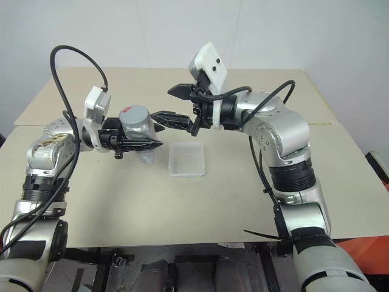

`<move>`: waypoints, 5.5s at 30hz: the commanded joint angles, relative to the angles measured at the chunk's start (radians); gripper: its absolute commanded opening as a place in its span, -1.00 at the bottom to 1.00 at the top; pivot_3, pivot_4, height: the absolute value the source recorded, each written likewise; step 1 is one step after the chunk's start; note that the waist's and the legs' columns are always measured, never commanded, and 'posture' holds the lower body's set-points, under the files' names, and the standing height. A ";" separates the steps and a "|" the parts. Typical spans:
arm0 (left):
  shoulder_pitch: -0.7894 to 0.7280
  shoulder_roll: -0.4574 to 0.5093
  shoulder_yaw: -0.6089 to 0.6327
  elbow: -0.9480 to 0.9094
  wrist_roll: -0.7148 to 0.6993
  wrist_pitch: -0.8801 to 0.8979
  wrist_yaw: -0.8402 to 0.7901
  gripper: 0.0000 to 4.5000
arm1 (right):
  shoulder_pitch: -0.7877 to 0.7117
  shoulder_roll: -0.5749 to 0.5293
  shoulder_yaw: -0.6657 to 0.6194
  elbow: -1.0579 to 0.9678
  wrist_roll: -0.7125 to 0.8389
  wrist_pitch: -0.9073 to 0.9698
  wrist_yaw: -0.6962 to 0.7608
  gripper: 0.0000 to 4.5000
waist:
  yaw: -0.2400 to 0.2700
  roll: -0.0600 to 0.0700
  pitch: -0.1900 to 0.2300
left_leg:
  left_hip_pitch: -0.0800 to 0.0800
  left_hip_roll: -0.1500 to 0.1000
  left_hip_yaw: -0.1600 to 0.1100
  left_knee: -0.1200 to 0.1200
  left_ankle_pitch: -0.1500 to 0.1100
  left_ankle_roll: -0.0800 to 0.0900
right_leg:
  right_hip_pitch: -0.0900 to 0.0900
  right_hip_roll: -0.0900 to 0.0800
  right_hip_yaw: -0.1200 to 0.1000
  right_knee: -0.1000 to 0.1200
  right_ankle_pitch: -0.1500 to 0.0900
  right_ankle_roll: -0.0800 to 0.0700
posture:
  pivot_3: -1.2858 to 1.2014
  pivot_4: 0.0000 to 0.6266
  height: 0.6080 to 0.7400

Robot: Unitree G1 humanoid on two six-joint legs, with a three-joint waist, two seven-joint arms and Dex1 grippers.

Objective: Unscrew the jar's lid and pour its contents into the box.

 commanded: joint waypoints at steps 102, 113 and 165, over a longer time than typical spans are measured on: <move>0.197 -0.018 0.100 -0.255 0.081 0.021 0.530 -0.14 | 0.594 0.045 -0.062 -0.071 -0.348 -0.115 -0.501 0.24 | -0.004 0.000 0.000 | 0.001 0.000 0.000 -0.001 0.001 0.000 | 0.001 0.000 0.002 0.001 0.001 0.001 | 0.03 -0.52 1.00; 0.226 0.001 0.018 -0.285 0.201 -0.103 0.579 -0.14 | 0.607 -0.025 -0.089 -0.137 -0.309 -0.036 -0.388 0.98 | 0.000 0.000 0.000 | 0.001 0.000 0.000 -0.001 0.001 0.000 | 0.001 0.000 0.002 0.000 0.001 0.001 | 0.03 -0.52 1.00; -0.478 -0.010 -0.489 0.807 1.114 -1.051 1.238 -0.14 | 0.300 -0.281 -0.169 -0.288 0.137 0.296 -0.090 0.98 | 0.018 -0.001 0.000 | -0.009 0.000 0.005 0.005 -0.001 0.004 | -0.006 -0.002 0.000 -0.001 0.004 0.004 | 0.03 -0.52 1.00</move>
